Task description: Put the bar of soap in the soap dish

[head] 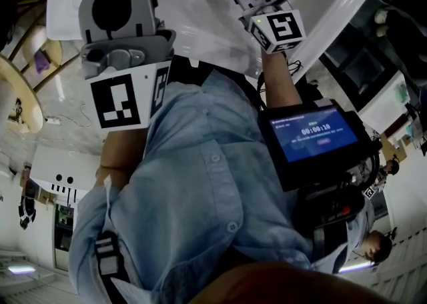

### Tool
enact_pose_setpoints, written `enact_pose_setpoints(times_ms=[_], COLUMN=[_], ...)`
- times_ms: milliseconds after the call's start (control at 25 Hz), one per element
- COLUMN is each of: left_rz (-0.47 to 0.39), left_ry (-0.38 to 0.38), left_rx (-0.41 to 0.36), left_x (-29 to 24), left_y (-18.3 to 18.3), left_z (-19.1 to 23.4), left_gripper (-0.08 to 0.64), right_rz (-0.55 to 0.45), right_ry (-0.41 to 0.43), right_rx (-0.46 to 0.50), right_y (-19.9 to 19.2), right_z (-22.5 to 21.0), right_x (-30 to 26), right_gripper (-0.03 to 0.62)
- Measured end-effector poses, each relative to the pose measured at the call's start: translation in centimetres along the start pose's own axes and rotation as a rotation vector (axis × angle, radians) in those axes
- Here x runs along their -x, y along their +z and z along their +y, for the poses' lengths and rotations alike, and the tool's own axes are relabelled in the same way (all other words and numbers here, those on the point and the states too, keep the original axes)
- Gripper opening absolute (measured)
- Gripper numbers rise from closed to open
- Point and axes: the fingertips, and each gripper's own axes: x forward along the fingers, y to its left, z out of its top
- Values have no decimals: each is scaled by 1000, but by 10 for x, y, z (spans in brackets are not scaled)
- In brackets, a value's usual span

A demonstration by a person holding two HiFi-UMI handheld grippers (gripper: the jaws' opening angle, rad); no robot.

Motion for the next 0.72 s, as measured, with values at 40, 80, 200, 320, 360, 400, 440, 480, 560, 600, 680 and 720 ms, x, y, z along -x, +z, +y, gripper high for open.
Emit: enact_pose_setpoints(times_ms=[40, 80, 200, 320, 360, 400, 440, 480, 560, 600, 680, 720], left_rz=[-1, -1, 2, 5, 4, 5, 6, 8, 14, 17, 22, 23], left_ry=[0, 1, 6, 9, 9, 10, 10, 10, 12, 14, 15, 16], left_rx=[0, 0, -2, -3, -4, -3, -2, 0, 4, 6, 9, 10], left_x=[0, 1, 2, 5, 5, 5, 5, 6, 7, 7, 9, 9], left_y=[1, 1, 3, 4, 4, 4, 3, 3, 2, 2, 1, 1], left_z=[0, 1, 3, 3, 2, 2, 1, 1, 1, 1, 1, 1], left_gripper=[8, 8, 8, 8, 8, 8, 8, 8, 8, 8, 8, 8], right_rz=[6, 12, 23, 36, 41, 47, 54, 62, 83, 95, 117, 126], right_ry=[0, 0, 2, 3, 3, 2, 1, -1, -5, -6, -6, -6], right_rx=[4, 7, 9, 9, 11, 13, 14, 14, 16, 17, 17, 17], right_y=[-1, -3, -6, -11, -13, -15, -17, -20, -24, -27, -31, -33], right_z=[0, 1, 2, 2, 2, 1, 1, 0, -1, -1, -2, -2], right_x=[-1, -1, -3, -2, -3, -3, -2, -2, -2, -2, -3, -4], right_gripper=[213, 213, 213, 213, 213, 213, 213, 213, 213, 213, 213, 213])
